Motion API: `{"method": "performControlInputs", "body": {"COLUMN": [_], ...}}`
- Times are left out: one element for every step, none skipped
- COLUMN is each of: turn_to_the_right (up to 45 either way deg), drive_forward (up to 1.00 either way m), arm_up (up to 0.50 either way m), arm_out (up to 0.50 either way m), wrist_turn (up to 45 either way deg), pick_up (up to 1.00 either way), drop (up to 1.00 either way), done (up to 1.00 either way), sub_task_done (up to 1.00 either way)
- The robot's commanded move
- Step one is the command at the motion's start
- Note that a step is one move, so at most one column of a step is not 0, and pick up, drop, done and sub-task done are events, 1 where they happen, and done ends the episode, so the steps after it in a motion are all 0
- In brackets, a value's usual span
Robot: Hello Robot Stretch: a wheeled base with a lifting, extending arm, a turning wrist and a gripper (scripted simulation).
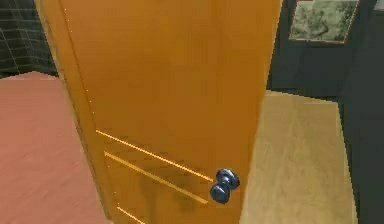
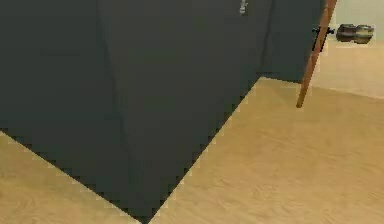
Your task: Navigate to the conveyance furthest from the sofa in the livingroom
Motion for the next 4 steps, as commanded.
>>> {"method": "performControlInputs", "body": {"turn_to_the_right": [-45.0, -45.0, -45.0, -24.0], "drive_forward": [0.0, 0.0, 0.0, 0.0], "arm_up": [0.0, 0.0, 0.0, 0.0], "arm_out": [0.0, 0.0, 0.0, 0.0], "wrist_turn": [0.0, 0.0, 0.0, 0.0], "pick_up": [0.0, 0.0, 0.0, 0.0], "drop": [0.0, 0.0, 0.0, 0.0], "done": [0.0, 0.0, 0.0, 0.0], "sub_task_done": [0.0, 0.0, 0.0, 0.0]}}
